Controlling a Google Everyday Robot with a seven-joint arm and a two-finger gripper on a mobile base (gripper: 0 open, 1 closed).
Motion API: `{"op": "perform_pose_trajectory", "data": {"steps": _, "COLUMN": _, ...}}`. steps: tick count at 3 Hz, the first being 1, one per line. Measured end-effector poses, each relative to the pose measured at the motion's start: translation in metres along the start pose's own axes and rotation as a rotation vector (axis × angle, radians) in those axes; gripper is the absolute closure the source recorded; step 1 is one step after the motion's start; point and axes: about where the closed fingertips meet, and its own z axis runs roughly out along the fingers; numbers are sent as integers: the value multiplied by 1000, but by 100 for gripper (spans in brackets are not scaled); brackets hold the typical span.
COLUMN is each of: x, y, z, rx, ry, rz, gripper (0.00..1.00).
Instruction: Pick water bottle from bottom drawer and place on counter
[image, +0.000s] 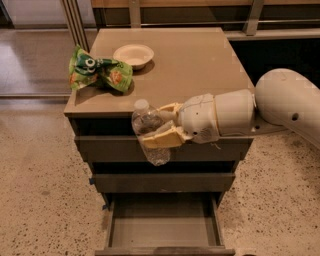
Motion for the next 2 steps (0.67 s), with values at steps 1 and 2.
{"op": "perform_pose_trajectory", "data": {"steps": 1, "x": 6, "y": -40, "z": -20, "rx": 116, "ry": -17, "rz": 46, "gripper": 100}}
{"op": "perform_pose_trajectory", "data": {"steps": 2, "x": 2, "y": -73, "z": -38, "rx": 184, "ry": -35, "rz": 61, "gripper": 100}}
